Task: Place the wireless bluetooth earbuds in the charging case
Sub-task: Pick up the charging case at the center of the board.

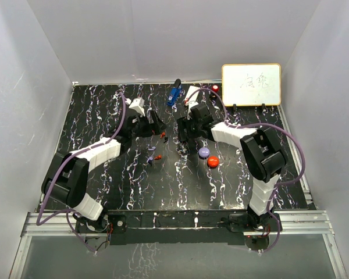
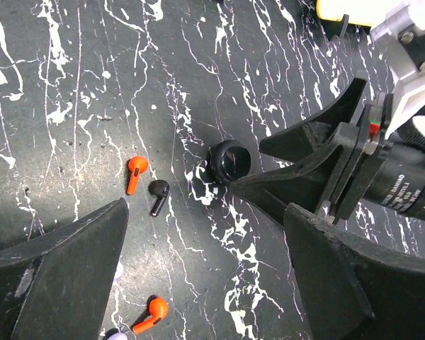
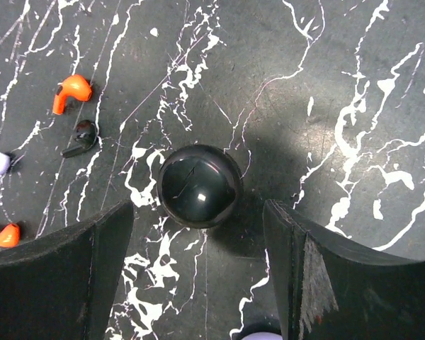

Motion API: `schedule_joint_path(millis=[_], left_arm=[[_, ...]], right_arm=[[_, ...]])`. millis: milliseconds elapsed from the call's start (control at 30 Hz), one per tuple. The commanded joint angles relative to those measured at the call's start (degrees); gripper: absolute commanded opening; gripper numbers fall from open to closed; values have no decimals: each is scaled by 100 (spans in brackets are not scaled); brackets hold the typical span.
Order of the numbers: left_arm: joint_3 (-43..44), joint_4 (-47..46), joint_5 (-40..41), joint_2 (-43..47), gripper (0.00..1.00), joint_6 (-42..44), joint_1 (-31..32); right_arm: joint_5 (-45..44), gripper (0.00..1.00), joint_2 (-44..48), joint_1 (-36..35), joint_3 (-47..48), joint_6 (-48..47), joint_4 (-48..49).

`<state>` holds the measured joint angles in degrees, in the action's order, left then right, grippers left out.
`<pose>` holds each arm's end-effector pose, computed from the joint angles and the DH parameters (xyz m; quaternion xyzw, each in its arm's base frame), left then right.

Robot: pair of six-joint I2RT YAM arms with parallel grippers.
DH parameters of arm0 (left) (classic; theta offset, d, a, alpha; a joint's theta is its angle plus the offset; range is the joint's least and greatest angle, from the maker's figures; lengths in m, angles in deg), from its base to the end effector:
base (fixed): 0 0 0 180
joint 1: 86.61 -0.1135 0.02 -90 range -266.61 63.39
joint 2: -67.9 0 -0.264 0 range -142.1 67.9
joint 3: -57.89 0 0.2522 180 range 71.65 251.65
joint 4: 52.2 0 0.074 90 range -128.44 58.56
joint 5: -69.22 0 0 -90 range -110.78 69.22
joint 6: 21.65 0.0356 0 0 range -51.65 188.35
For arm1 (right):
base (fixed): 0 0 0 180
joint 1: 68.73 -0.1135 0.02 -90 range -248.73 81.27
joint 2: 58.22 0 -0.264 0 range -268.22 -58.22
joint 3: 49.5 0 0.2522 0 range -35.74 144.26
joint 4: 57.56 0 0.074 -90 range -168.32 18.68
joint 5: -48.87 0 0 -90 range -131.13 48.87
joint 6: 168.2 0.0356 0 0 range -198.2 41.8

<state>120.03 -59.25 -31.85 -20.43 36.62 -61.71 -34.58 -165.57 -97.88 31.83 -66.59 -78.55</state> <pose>0.3069 -0.1500 0.2304 0.0075 0.8129 -0.3429 0.4707 0.3473 0.1984 0.1749 -0.1623 0.9149 0.1772 0.3244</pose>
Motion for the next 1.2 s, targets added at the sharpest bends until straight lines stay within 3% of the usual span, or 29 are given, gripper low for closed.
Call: schedule_joint_path(millis=[0, 167, 433, 600, 767, 1000, 1167], left_arm=[[108, -36, -572, 18, 89, -288, -163], [64, -44, -677, 76, 89, -335, -254], [11, -195, -943, 0, 86, -458, -404], [-20, -267, -1021, -75, 85, -491, -449], [-29, -311, -1064, -130, 85, -509, -473], [-38, -313, -1081, -156, 85, -518, -486], [-49, -359, -1129, -173, 85, -525, -507]], right_arm=[[-139, 71, -252, -120, 127, -180, 327], [-258, 69, -425, -216, 183, -232, 309], [-552, 52, -549, -335, 179, -208, 202], [-740, 47, -574, -341, 95, -204, 212], [-803, 52, -635, -357, 123, -217, 213], [-942, 50, -752, -384, 175, -248, 163], [-1078, 28, -659, -394, 78, -252, 238]])
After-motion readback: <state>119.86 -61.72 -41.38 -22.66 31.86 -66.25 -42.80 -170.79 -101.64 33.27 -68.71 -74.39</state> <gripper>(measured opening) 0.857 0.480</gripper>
